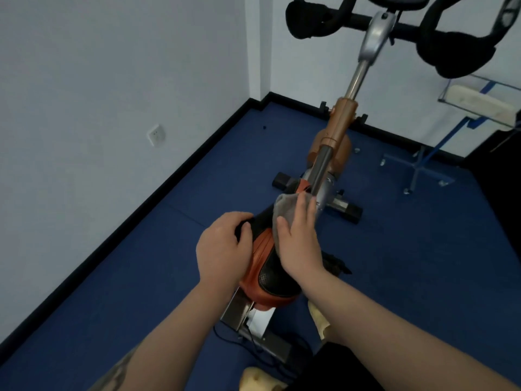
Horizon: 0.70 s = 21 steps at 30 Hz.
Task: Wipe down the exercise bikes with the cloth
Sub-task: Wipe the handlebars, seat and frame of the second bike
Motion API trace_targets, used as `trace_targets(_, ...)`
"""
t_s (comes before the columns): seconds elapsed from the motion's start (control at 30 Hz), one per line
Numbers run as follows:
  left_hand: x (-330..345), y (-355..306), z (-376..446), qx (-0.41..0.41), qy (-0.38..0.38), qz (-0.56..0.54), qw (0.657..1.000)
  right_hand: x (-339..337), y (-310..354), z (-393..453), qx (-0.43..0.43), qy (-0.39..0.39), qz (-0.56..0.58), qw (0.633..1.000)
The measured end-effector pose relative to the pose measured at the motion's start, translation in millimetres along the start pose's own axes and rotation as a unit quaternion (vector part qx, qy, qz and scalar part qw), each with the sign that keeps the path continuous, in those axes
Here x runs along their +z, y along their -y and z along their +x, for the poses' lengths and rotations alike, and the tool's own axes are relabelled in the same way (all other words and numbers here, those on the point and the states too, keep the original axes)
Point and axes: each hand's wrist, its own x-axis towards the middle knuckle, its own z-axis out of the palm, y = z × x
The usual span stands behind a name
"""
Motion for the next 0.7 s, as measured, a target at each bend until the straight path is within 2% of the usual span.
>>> trace_targets(0.17, 2.8, 7.9, -13.0, 0.026, -0.052, -0.066, 0.996, -1.0, -23.6, -53.3, -0.03, 0.063, -0.035, 0.997)
trace_targets(0.3, 5.3, 10.6, -17.3, 0.022, -0.054, -0.057, 0.997, -3.1, -3.6, -24.3, 0.051, 0.029, 0.007, 0.998)
trace_targets(0.37, 4.6, 10.8, -17.0, 0.016, -0.047, -0.054, 0.997, 6.0, -1.5, -46.9, 0.022, 0.013, -0.068, 0.997)
trace_targets(0.47, 3.9, 11.8, -16.2, 0.015, -0.038, -0.052, 0.998, 15.4, -12.3, -79.7, -0.037, 0.03, -0.164, 0.985)
trace_targets(0.5, 4.2, 12.0, -16.0, 0.012, -0.034, -0.051, 0.998, 13.9, -12.4, -71.8, -0.027, 0.03, -0.156, 0.987)
trace_targets(0.6, 4.2, 11.7, -16.5, 0.0, -0.024, -0.049, 0.998, 2.2, 1.0, -24.9, 0.086, 0.01, -0.026, 0.996)
trace_targets(0.7, 3.8, 12.5, -16.6, -0.003, -0.02, -0.05, 0.999, 5.5, 1.8, -36.9, 0.067, -0.015, -0.03, 0.997)
